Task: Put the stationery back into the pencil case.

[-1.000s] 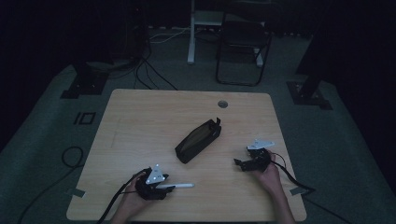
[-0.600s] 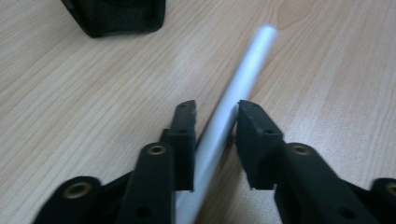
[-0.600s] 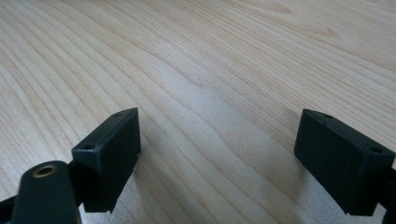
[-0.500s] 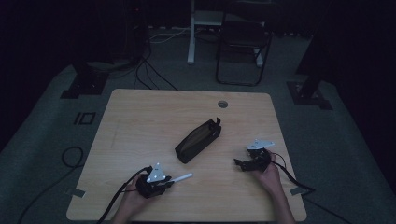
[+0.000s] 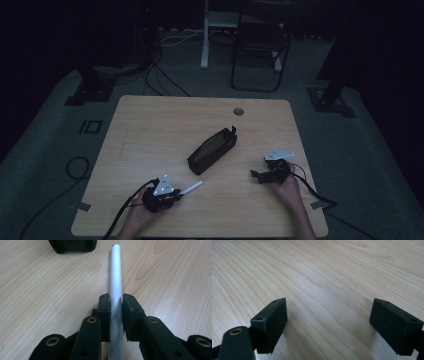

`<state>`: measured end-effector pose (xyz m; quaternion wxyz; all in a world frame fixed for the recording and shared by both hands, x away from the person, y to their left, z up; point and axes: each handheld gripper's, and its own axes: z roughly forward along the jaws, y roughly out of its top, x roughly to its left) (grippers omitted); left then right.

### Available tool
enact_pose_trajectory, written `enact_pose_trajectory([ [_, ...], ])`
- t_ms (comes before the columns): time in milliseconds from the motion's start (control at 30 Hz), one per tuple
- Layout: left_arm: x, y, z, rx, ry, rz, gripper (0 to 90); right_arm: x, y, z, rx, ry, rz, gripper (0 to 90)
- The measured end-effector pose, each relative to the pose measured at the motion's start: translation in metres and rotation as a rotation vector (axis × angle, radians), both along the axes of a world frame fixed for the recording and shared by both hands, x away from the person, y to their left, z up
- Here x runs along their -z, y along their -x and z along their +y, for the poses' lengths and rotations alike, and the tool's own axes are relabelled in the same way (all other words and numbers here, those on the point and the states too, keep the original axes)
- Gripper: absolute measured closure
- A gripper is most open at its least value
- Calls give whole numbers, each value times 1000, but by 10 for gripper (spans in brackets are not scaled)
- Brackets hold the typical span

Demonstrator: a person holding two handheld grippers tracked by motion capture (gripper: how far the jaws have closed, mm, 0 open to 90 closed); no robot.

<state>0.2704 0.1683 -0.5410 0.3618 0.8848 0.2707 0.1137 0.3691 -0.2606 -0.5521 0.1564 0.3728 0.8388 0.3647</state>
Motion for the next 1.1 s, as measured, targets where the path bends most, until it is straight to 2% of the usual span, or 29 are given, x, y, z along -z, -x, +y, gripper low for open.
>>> enact_pose_trajectory([
  [333, 0, 0, 0, -2, 2, -2, 786, 0, 0, 0, 0, 0, 0, 142],
  [833, -1, 0, -3, 0, -21, -22, 789, 0, 0, 0, 0, -1, 0, 142],
  [967, -1, 0, -3, 3, -18, -16, 789, 0, 0, 0, 0, -1, 1, 142],
  [1100, -3, 0, -1, 5, 4, -12, 789, 0, 0, 0, 0, 0, 1, 142],
])
